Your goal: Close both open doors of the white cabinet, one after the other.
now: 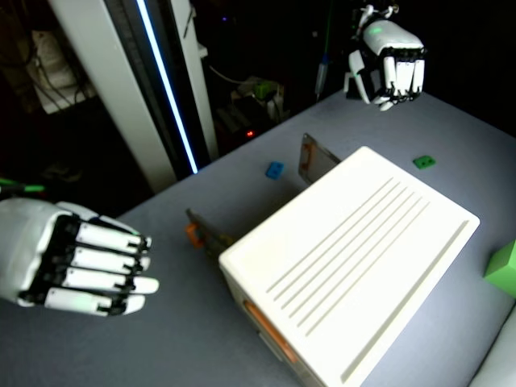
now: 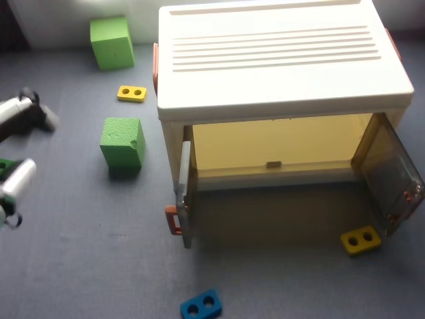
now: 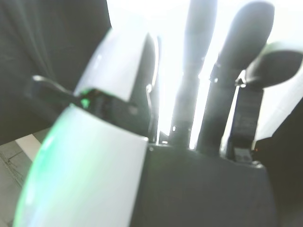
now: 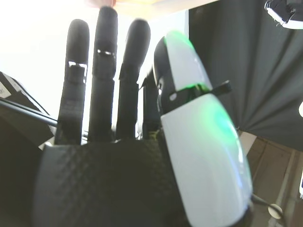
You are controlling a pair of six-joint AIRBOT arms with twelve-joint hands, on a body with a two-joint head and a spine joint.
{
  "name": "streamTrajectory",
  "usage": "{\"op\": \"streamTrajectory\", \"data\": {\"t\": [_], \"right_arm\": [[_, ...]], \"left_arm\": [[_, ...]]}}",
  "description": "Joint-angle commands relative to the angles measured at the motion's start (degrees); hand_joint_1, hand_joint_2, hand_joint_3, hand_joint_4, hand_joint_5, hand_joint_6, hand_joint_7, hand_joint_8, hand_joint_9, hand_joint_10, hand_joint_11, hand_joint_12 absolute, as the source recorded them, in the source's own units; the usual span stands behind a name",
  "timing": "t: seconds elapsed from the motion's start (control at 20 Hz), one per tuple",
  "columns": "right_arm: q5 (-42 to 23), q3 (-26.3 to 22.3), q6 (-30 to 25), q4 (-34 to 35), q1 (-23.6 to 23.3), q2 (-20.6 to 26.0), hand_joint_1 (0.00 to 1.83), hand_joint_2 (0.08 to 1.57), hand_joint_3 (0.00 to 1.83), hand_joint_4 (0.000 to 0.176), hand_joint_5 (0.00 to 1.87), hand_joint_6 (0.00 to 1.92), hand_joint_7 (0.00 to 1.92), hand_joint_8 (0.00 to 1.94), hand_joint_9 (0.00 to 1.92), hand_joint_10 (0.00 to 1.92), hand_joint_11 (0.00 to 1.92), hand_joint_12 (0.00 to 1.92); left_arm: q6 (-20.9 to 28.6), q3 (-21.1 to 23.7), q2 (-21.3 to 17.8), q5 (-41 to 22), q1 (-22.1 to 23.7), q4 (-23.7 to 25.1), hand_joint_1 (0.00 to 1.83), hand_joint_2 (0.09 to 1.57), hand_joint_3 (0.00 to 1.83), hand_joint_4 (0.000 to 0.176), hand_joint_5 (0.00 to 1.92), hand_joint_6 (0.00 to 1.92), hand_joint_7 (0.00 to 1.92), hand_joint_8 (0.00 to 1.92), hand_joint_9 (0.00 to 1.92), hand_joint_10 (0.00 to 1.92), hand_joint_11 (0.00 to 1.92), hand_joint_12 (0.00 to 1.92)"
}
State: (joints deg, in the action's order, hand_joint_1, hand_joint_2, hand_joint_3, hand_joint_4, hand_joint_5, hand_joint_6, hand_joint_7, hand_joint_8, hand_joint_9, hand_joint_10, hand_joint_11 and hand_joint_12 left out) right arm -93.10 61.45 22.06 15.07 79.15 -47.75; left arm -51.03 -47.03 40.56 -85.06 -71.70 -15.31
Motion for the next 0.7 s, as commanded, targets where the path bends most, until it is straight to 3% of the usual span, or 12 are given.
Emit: {"op": "streamTrajectory", "data": {"t": [0.0,0.1,0.2,0.3,0.35,0.4,0.55,0.65], "right_arm": [[-6.89,0.24,-0.37,1.47,-0.19,0.41,0.13,1.36,0.01,0.022,0.13,0.0,0.07,0.0,0.03,0.0,0.07,0.02],[-6.72,0.22,-0.37,1.42,-0.2,0.35,0.13,1.35,0.0,0.029,0.12,0.0,0.08,0.01,0.03,0.0,0.08,0.01],[-6.69,0.2,-0.37,1.4,-0.2,0.35,0.12,1.35,0.0,0.025,0.12,0.0,0.08,0.0,0.03,0.0,0.08,0.01],[-6.69,0.21,-0.37,1.36,-0.2,0.37,0.15,1.36,0.0,0.017,0.11,0.0,0.06,0.0,0.02,0.0,0.07,0.0],[-6.67,0.22,-0.37,1.36,-0.2,0.39,0.15,1.36,0.0,0.022,0.11,0.0,0.05,0.0,0.01,0.0,0.06,0.0],[-6.55,0.22,-0.37,1.36,-0.2,0.44,0.14,1.37,0.01,0.014,0.11,0.0,0.05,0.0,0.01,0.0,0.06,0.0],[-6.25,0.21,-0.37,1.34,-0.2,0.51,0.09,1.39,0.01,0.026,0.1,0.0,0.04,0.0,0.0,0.0,0.06,0.0],[-6.1,0.19,-0.37,1.33,-0.2,0.51,0.13,1.4,0.0,0.026,0.09,0.0,0.03,0.0,0.0,0.0,0.05,0.0]], "left_arm": [[0.01,-0.18,-0.29,-7.56,0.35,-0.09,0.0,1.57,0.21,0.0,0.16,0.02,0.14,0.01,0.15,0.02,0.0,0.89],[0.25,-0.12,-0.27,-7.24,0.48,0.45,0.0,1.57,0.18,0.0,0.19,0.02,0.16,0.01,0.18,0.02,0.0,1.04],[0.83,-0.21,-0.06,-6.13,0.86,1.67,0.0,1.57,0.13,0.0,0.14,0.0,0.08,0.0,0.1,0.01,0.0,0.81],[1.49,-0.3,0.05,-4.79,1.4,3.61,0.0,1.57,0.1,0.0,0.18,0.01,0.2,0.02,0.22,0.03,0.0,0.92],[1.83,-0.35,0.13,-4.17,1.63,4.48,0.0,1.57,0.21,0.0,0.2,0.01,0.23,0.01,0.23,0.02,0.0,0.87],[2.43,-0.46,0.27,-3.18,2.01,5.89,0.0,1.57,0.27,0.0,0.21,0.01,0.22,0.0,0.22,0.01,0.0,0.85],[3.57,-0.51,0.37,-0.77,2.96,8.49,0.0,1.57,0.27,0.0,0.23,0.0,0.23,0.0,0.25,0.01,0.0,0.9],[4.17,-0.55,0.51,0.66,3.74,10.15,0.0,1.57,0.22,0.0,0.23,0.0,0.21,0.0,0.23,0.0,0.0,0.77]]}}
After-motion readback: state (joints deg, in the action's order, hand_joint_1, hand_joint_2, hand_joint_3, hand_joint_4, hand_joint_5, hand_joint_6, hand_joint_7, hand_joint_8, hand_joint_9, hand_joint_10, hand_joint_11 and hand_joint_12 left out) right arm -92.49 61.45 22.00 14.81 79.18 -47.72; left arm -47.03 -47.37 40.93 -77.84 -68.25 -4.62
